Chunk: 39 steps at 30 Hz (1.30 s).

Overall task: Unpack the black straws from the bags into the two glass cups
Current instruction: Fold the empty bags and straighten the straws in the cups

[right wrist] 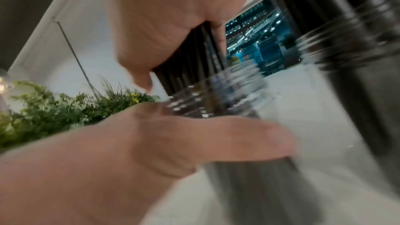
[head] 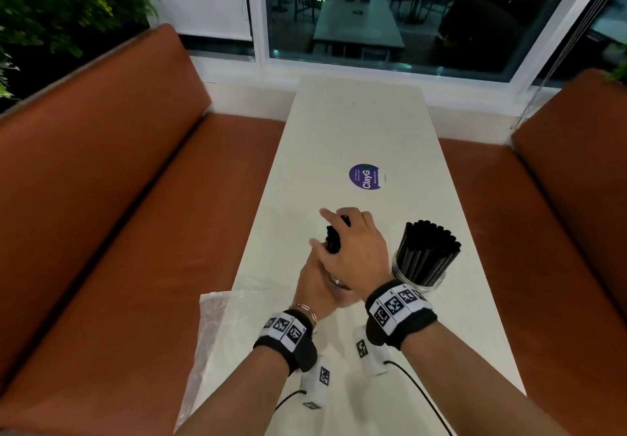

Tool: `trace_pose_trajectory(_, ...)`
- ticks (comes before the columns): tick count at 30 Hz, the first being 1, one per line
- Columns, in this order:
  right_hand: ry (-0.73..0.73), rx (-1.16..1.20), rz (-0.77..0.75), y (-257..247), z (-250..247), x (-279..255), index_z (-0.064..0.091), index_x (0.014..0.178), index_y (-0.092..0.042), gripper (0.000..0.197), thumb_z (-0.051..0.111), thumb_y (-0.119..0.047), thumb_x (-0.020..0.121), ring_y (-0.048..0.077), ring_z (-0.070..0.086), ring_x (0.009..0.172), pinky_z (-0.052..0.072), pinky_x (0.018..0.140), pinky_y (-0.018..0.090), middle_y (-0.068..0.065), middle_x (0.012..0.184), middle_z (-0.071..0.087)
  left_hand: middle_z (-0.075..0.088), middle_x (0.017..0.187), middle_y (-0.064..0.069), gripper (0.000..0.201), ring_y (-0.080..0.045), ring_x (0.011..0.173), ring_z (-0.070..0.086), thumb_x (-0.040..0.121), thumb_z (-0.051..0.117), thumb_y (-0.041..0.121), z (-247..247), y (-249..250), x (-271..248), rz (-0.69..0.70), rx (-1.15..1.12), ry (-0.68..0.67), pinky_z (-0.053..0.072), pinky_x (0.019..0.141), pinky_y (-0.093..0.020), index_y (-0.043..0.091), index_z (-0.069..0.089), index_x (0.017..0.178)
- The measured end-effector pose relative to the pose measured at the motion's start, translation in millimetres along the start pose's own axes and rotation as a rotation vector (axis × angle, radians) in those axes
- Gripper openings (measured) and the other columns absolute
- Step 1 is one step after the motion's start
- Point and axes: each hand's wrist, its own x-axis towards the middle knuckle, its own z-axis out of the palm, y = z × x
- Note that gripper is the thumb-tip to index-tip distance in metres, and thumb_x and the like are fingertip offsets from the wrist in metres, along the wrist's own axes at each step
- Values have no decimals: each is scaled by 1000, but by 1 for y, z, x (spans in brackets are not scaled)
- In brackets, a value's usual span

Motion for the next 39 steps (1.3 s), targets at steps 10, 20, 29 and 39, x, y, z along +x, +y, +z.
trace_pose_trajectory(10,47,133,14,9,11,14,77,100,-23,18,77,-27,82,23,59,97,58,72,35,-2,104,65,59,138,13,130,-12,124,62,36,100,48,18,-24,27,44,214,158,60,98,-35,30,38,148)
trace_pose_trajectory(20,43,255,-11,16,2,15,76,115,-38,28,77,-40,86,14,59,106,55,84,29,-14,117,67,68,110,15,85,-6,99,68,54,99,11,7,-5,33,-8,12,-10,59,85,-22,27,54,125)
trace_pose_trajectory(29,-39,145,144,15,-5,37,75,97,-26,22,68,-46,90,22,62,100,53,76,34,-3,104,65,63,112,12,90,7,94,64,59,101,18,15,7,14,-20,49,87,51,65,-3,20,43,128)
trace_pose_trajectory(39,-62,112,79,15,-3,41,78,104,-32,21,64,-46,97,24,63,103,54,83,39,-1,108,67,63,108,12,95,9,89,61,63,99,19,17,13,15,-90,80,104,48,61,-7,17,40,137)
